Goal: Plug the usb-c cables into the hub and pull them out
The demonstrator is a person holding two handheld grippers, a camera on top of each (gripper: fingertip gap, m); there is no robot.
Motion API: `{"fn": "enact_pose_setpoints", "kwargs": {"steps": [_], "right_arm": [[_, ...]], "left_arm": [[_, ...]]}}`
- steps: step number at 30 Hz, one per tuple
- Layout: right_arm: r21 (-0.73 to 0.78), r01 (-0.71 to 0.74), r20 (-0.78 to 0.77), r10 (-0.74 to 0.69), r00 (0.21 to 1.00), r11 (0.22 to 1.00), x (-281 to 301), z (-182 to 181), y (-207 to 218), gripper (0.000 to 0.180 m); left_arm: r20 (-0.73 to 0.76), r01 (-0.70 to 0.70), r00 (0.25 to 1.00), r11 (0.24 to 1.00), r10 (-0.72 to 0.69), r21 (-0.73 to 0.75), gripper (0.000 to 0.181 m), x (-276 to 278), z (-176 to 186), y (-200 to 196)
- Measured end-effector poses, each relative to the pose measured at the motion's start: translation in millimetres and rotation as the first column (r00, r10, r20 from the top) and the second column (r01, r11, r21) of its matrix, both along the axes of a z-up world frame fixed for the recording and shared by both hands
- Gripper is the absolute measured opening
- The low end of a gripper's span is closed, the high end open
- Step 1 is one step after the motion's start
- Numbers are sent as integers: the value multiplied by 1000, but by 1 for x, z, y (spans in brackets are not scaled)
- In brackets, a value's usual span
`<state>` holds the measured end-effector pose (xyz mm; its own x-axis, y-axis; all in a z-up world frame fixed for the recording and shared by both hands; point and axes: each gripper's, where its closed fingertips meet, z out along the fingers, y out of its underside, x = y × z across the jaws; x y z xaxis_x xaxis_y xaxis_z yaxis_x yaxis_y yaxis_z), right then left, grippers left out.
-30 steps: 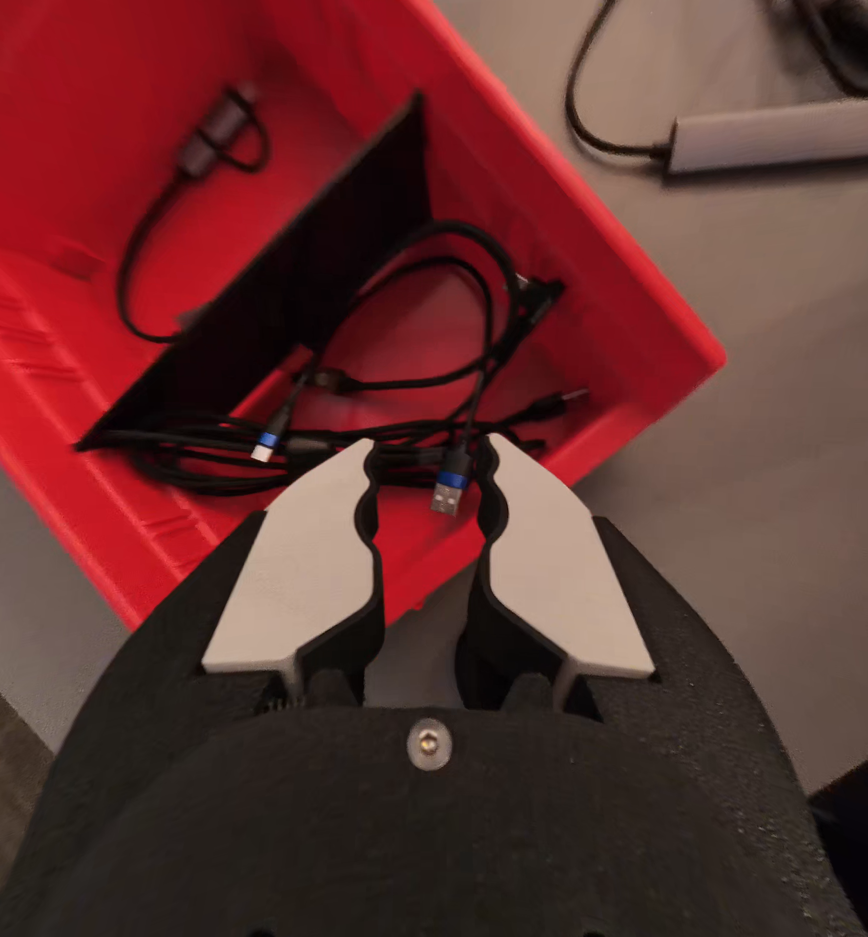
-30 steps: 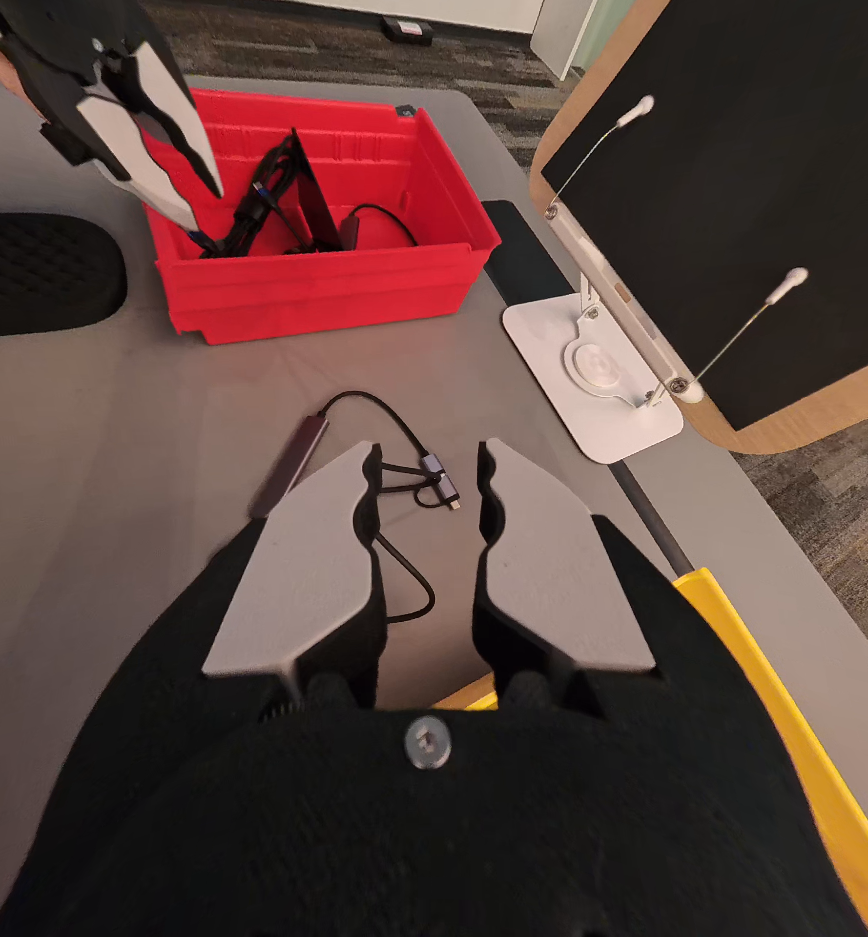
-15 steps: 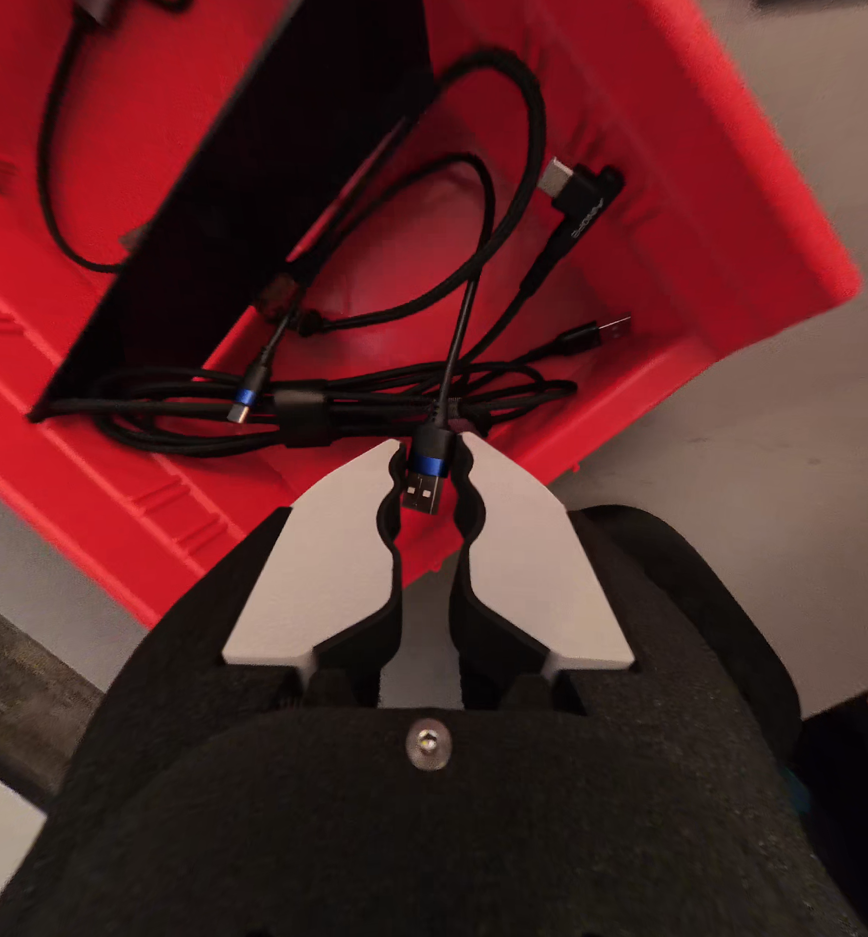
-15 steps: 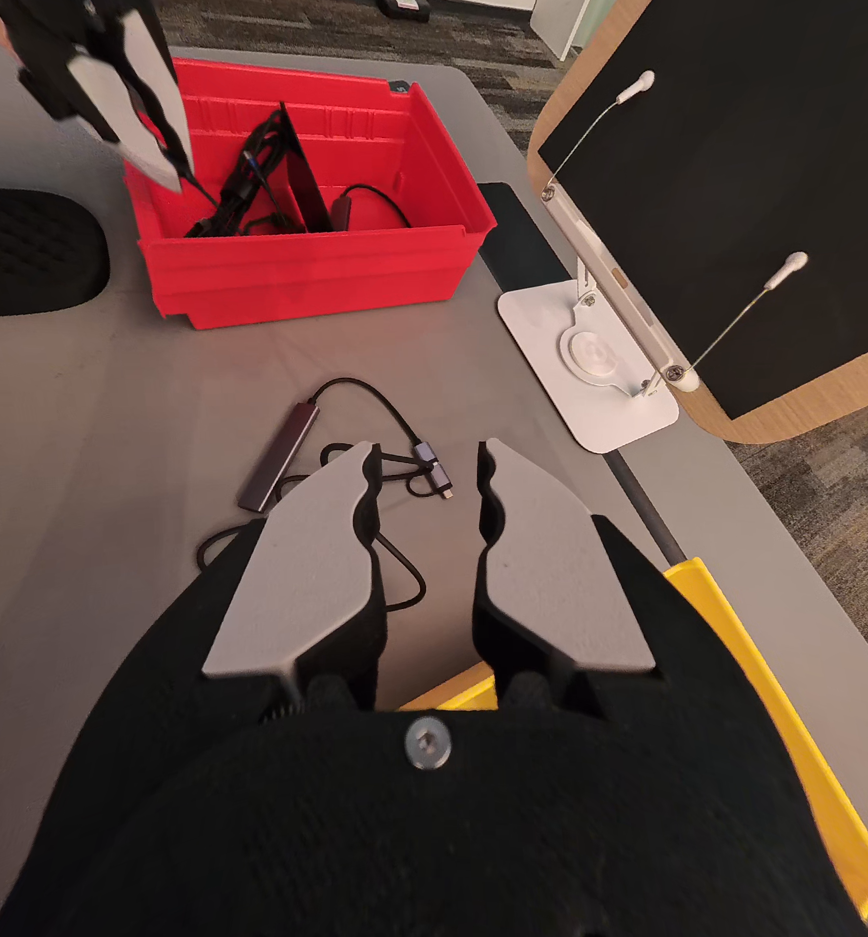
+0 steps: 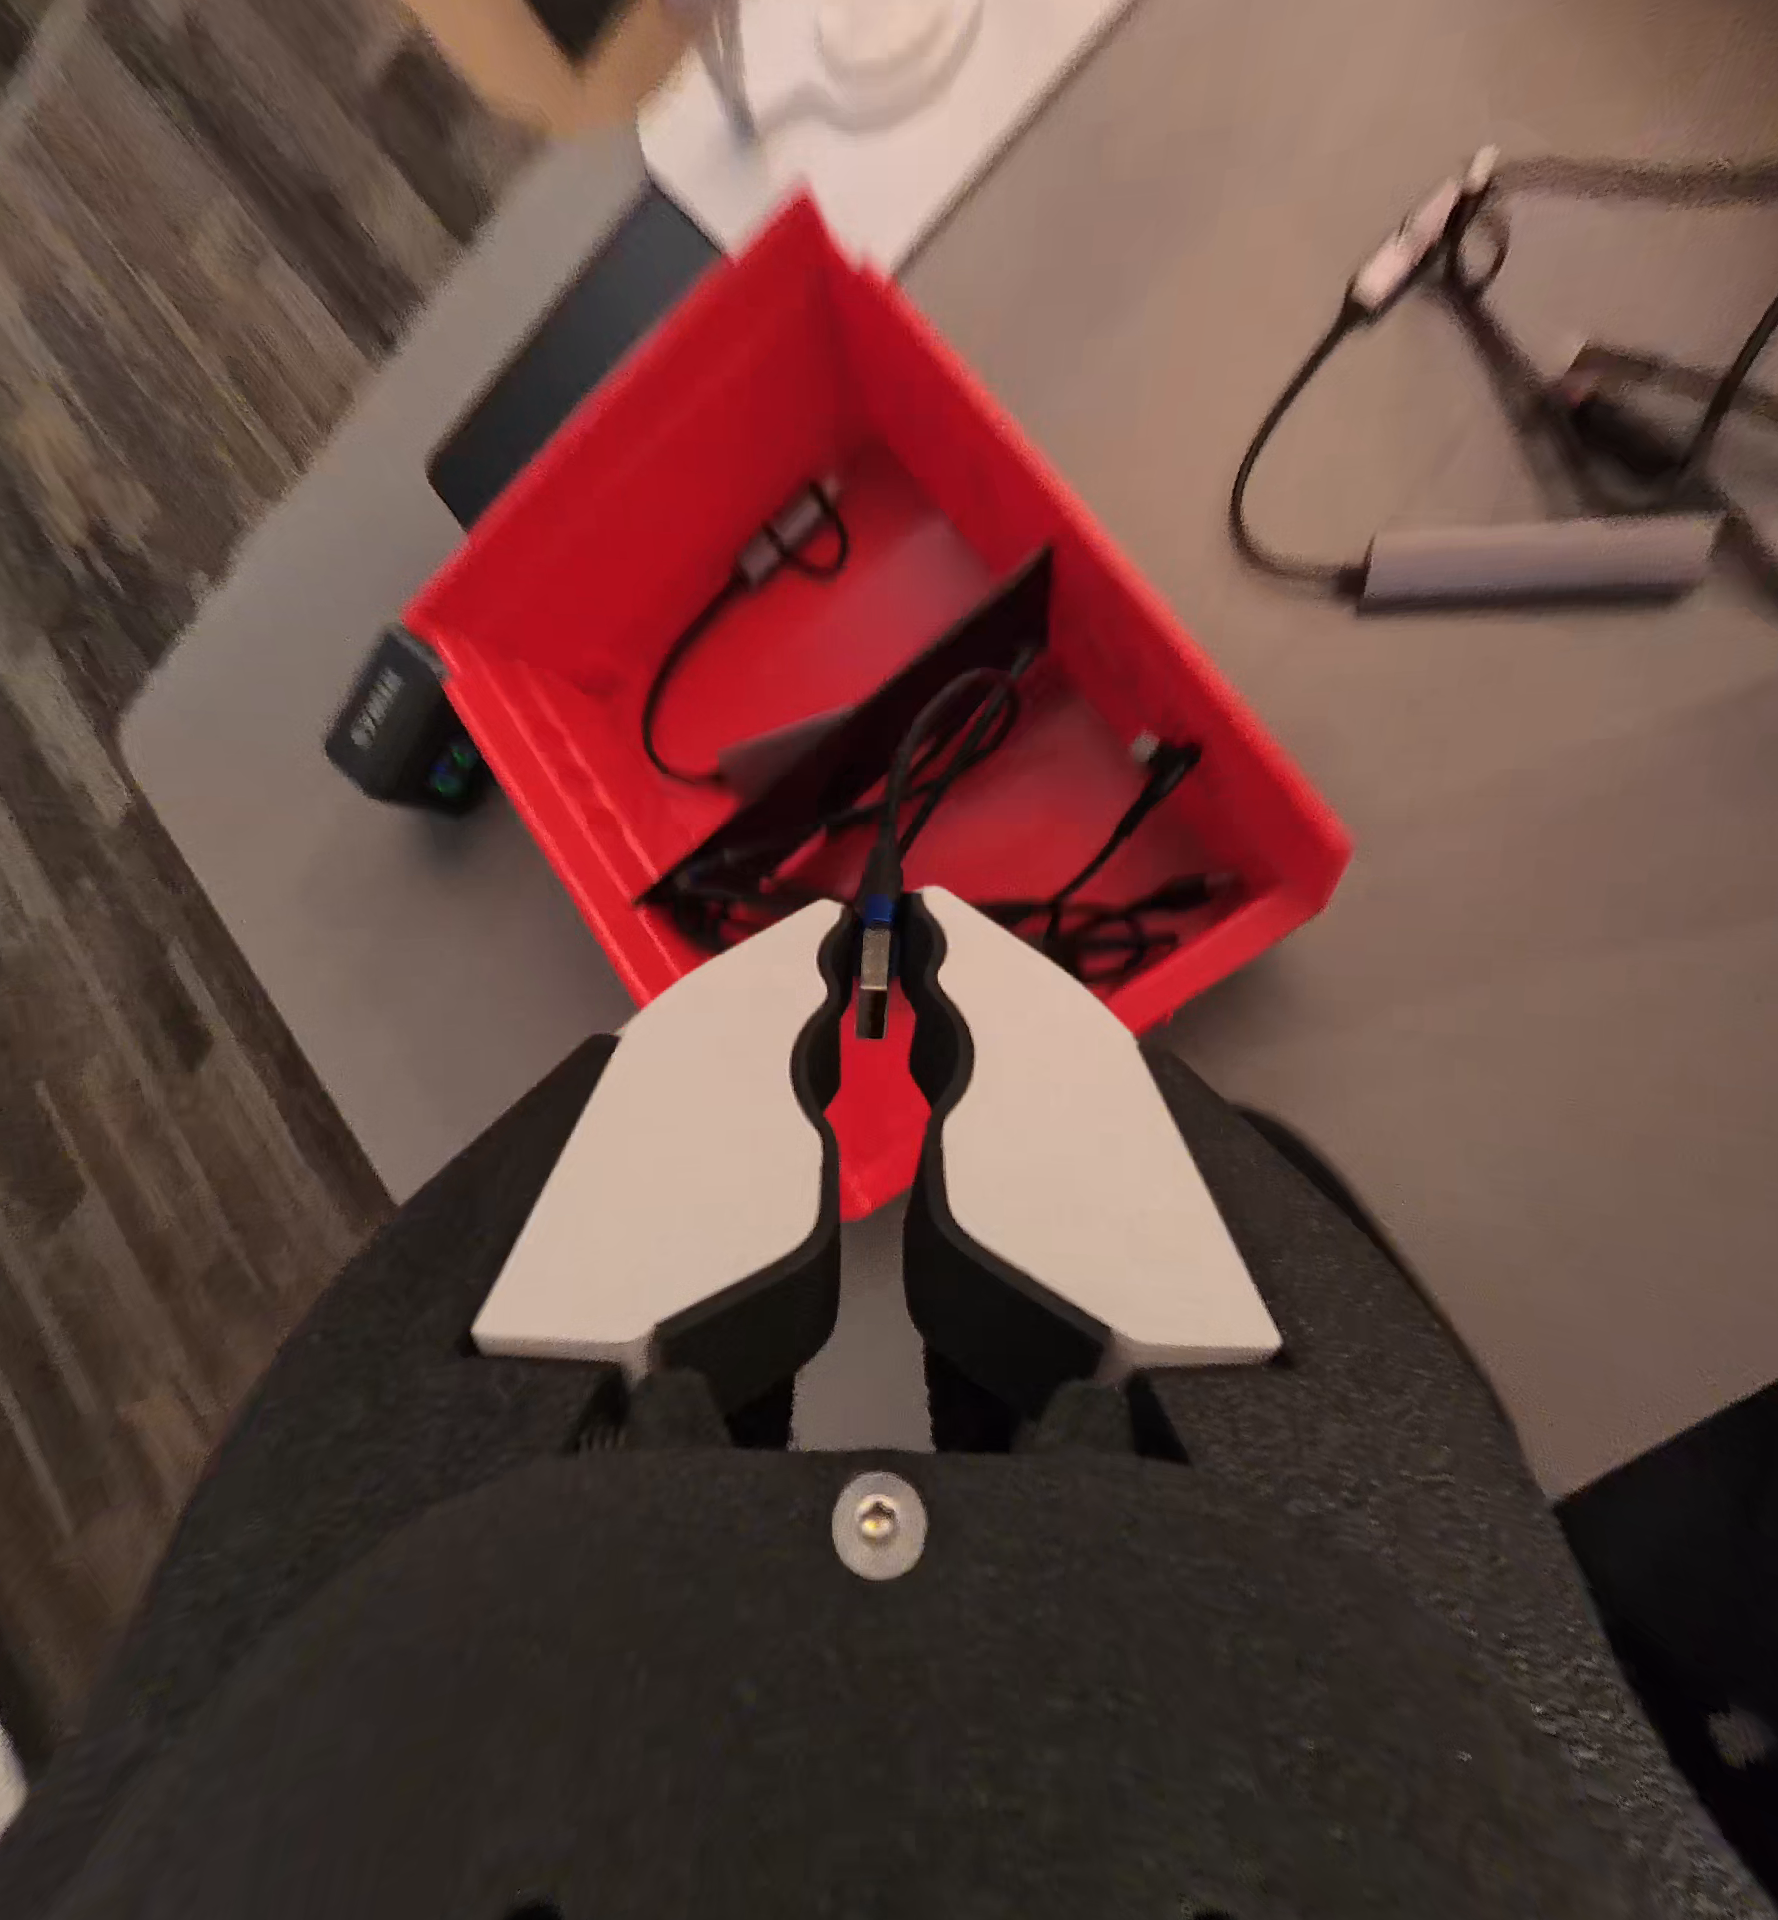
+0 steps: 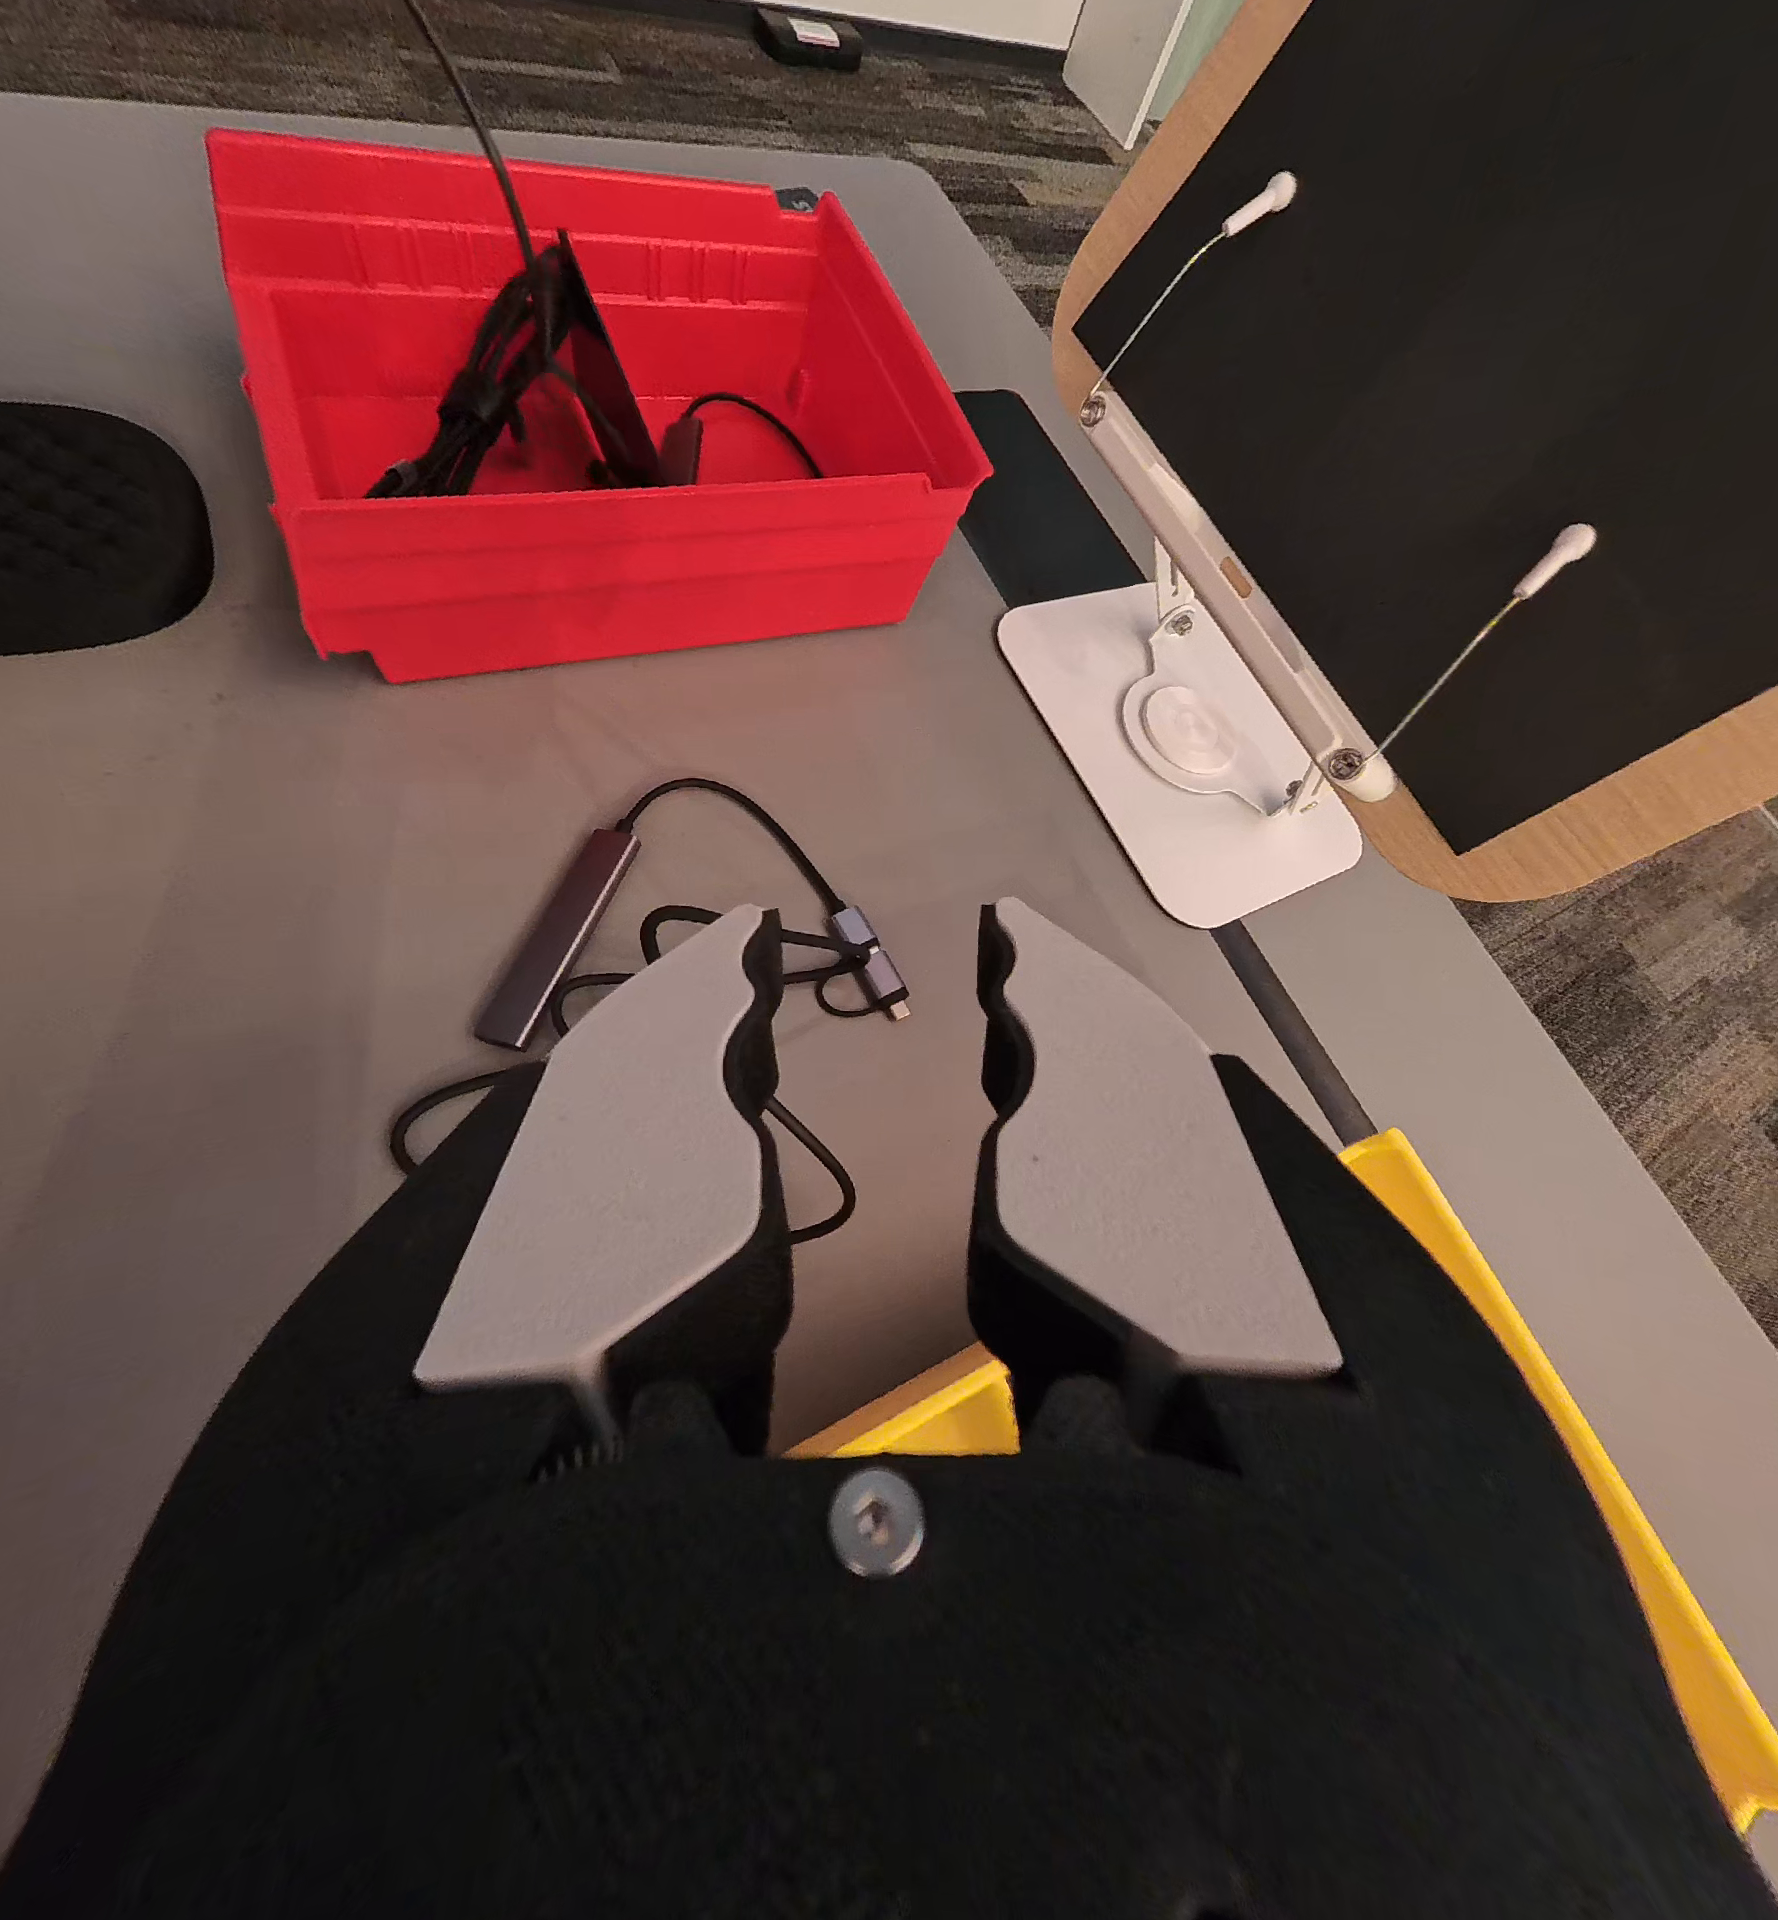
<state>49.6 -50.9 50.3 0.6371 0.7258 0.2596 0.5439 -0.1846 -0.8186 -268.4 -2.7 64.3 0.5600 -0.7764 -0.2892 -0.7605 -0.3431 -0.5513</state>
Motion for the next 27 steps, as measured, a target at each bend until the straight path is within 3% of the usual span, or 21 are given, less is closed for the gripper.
{"fn": "enact_pose_setpoints", "kwargs": {"steps": [3,7,11,23,27], "right_arm": [[7,7,-9,-7,1000,1000,3,3,1,37],[12,17,-17,-17,1000,1000,8,5,1,37],[17,19,-26,-19,999,1000,10,8,0,37],[36,39,-52,-37,998,999,21,16,1,37],[61,-21,-90,26,996,998,9,21,-3,37]], "left_arm": [[82,55,995,994,-62,91,7,42,29,-15],[42,101,992,963,-115,248,7,93,50,-28],[23,166,984,953,-178,254,7,138,56,-36],[91,163,974,924,-207,347,8,188,133,-20],[91,182,968,902,-235,392,8,201,153,-26]]}}
